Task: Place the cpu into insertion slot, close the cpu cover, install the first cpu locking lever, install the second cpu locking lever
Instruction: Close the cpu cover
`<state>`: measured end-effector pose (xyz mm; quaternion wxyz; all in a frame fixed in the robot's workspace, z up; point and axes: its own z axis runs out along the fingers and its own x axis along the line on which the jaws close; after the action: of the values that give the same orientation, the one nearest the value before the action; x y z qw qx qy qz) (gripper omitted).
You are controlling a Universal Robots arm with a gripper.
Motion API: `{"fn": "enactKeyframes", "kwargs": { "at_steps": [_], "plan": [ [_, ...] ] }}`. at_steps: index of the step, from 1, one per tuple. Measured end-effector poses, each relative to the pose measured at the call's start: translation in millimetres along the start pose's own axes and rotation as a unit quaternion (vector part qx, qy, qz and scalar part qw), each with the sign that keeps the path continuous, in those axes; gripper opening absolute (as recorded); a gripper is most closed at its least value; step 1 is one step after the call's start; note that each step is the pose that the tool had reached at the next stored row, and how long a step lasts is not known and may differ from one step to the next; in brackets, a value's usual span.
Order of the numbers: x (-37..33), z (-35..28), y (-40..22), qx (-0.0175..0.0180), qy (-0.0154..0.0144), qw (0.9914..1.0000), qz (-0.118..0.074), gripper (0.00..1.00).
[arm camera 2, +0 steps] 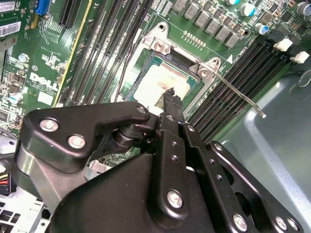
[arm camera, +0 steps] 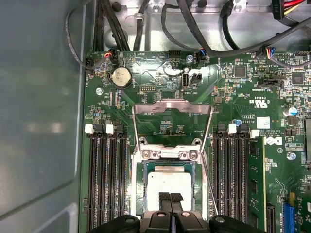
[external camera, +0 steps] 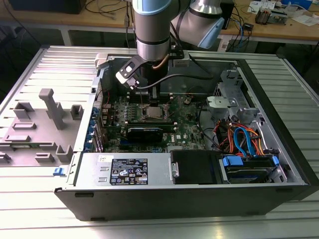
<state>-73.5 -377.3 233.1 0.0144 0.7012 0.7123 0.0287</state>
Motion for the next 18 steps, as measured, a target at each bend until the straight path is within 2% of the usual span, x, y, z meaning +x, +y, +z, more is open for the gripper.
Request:
{"fn": "enactKeyframes", "kwargs": {
  "at_steps": [6,14,16,18],
  "plan": [
    [0.0,-1.8,0.1,0.0001,-0.0002,1.00000,0.000,0.11],
    [0.2,-11.7,0.7,0.0000,0.0000,1.00000,0.000,0.11],
    [0.3,-17.6,1.1,0.0000,0.0000,1.00000,0.000,0.11],
    [0.5,-28.3,1.7,0.0000,0.0000,1.00000,0.000,0.11]
  ]
}}
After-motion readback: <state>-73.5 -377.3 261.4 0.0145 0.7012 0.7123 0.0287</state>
